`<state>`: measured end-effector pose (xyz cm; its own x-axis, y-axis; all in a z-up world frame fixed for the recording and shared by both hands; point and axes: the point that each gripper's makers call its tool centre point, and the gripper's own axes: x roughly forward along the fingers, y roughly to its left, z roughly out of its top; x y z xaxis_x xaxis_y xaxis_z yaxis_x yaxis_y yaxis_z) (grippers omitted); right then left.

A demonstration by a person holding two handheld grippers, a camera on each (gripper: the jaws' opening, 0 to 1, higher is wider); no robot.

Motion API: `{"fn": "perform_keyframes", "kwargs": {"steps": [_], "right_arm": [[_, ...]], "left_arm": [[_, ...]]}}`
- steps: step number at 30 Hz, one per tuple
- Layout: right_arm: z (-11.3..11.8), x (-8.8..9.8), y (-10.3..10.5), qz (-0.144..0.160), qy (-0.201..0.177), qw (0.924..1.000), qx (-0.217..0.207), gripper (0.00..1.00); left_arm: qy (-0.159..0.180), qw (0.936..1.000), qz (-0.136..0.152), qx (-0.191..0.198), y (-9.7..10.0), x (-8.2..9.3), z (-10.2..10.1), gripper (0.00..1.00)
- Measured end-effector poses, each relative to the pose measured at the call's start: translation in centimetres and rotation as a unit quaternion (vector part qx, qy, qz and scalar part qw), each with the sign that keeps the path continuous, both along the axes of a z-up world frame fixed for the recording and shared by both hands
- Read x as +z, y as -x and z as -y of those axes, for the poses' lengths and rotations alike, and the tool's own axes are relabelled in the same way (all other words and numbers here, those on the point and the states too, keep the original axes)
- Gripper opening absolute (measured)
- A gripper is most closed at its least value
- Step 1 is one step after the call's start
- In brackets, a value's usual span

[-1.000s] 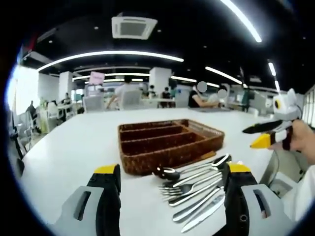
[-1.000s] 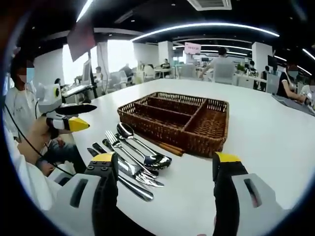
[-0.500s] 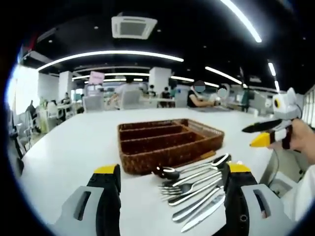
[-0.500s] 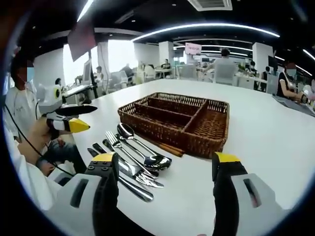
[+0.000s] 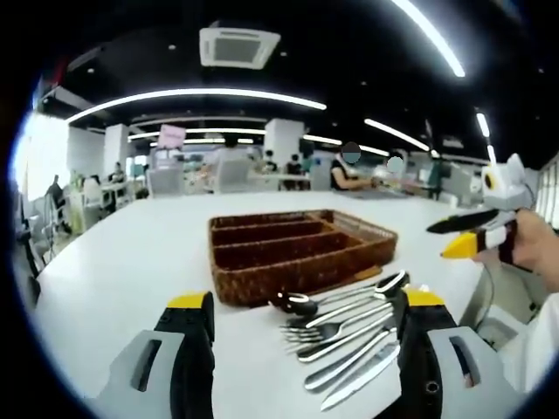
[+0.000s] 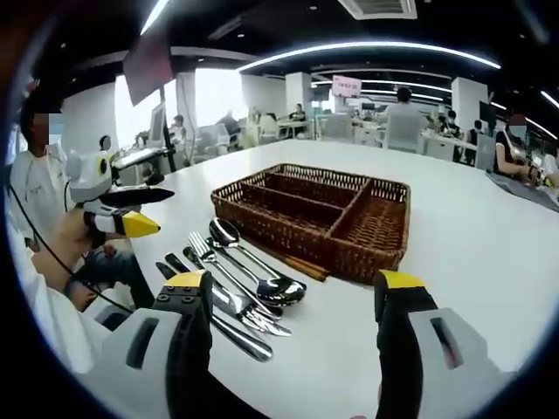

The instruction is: Arrange the knives, forks, and spoons in their matching storage slots by inserting each utensil handle-first until every utensil is classified and aligned in the correct compartment

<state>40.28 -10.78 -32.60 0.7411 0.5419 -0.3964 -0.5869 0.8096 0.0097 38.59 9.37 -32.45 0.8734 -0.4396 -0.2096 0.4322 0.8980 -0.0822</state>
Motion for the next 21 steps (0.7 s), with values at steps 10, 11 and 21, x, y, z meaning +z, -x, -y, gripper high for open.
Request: {"fn": "perform_keyframes", "kwargs": {"steps": [10,11,21], "right_arm": [[-0.2,0.0,-0.2,0.0,0.007,1.0,0.006,0.77],[-0.3,0.0,-0.3,-0.001,0.008,0.9999,0.007,0.77],[-0.9,0.2,-0.7,-0.001,0.015,0.9996,0.023,0.74]], "left_arm": [[0.004,1.0,-0.003,-0.004,-0.1,-0.4,-0.1,0.86],[0.007,1.0,-0.002,-0.005,-0.3,-0.4,-0.4,0.86],[0.013,0.9999,-0.003,-0.01,-0.1,-0.7,0.5,0.86]]}}
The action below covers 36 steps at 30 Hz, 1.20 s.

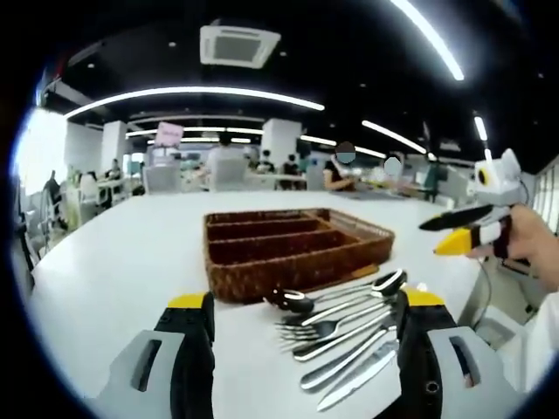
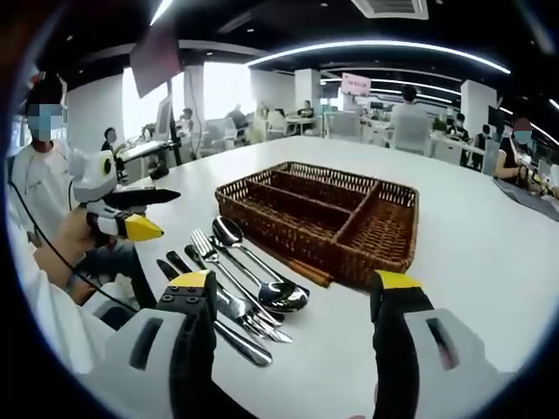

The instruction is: Arrange the knives, forks, and spoons in their matching storage slots by inserting each utensil handle-first until every utensil is classified and aligned in the correct compartment

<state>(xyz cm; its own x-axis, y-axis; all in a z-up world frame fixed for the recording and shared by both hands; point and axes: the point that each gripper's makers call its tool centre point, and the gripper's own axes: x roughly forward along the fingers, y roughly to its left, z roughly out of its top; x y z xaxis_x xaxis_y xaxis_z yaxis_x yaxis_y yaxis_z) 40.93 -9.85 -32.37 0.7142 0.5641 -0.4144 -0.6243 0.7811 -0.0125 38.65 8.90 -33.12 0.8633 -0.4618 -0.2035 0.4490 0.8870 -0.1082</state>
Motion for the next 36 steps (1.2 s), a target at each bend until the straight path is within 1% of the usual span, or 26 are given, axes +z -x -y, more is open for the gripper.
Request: {"fn": "perform_keyframes", "kwargs": {"steps": [8,11,14,18,22,27,28,30,33,34,36], "right_arm": [[-1.0,0.0,-0.3,-0.002,0.013,0.9996,0.027,0.71],[-1.6,0.0,-0.4,-0.003,0.012,0.9991,0.04,0.69],[-2.2,-0.1,-0.6,-0.006,0.019,0.9982,0.057,0.67],[-3.2,-0.1,-0.7,-0.007,0.024,0.9963,0.083,0.62],[-4.5,-0.2,-1.0,-0.012,0.036,0.9925,0.116,0.57],[-5.6,-0.4,-1.2,-0.014,0.045,0.9892,0.139,0.51],[-6.3,-0.3,-1.3,-0.014,0.046,0.9871,0.153,0.49],[-6.4,-0.3,-1.3,-0.015,0.046,0.9867,0.155,0.46],[-7.3,-0.6,-1.5,-0.02,0.055,0.9827,0.175,0.43],[-7.7,-0.9,-1.5,-0.025,0.06,0.9803,0.187,0.41],[-7.9,-0.9,-1.6,-0.025,0.061,0.9794,0.191,0.37]], "left_arm": [[0.004,1.0,0.001,-0.007,-0.5,-0.2,-1.0,0.86],[0.005,0.9999,0.005,-0.008,-0.7,-0.1,-1.5,0.86],[0.008,0.9999,0.008,-0.011,-0.9,0.0,-1.8,0.85],[0.01,0.9998,0.011,-0.012,-1.0,0.0,-2.0,0.85],[0.015,0.9997,0.013,-0.014,-1.0,0.1,-2.0,0.84],[0.019,0.9996,0.014,-0.015,-1.0,-0.1,-2.1,0.83],[0.022,0.9996,0.014,-0.014,-1.0,-0.1,-2.1,0.83],[0.022,0.9996,0.014,-0.014,-0.9,0.0,-2.1,0.82],[0.025,0.9995,0.015,-0.015,-0.9,0.0,-2.0,0.82],[0.026,0.9994,0.015,-0.015,-0.9,0.0,-2.0,0.82],[0.026,0.9994,0.015,-0.015,-0.9,0.0,-2.0,0.82]]}}
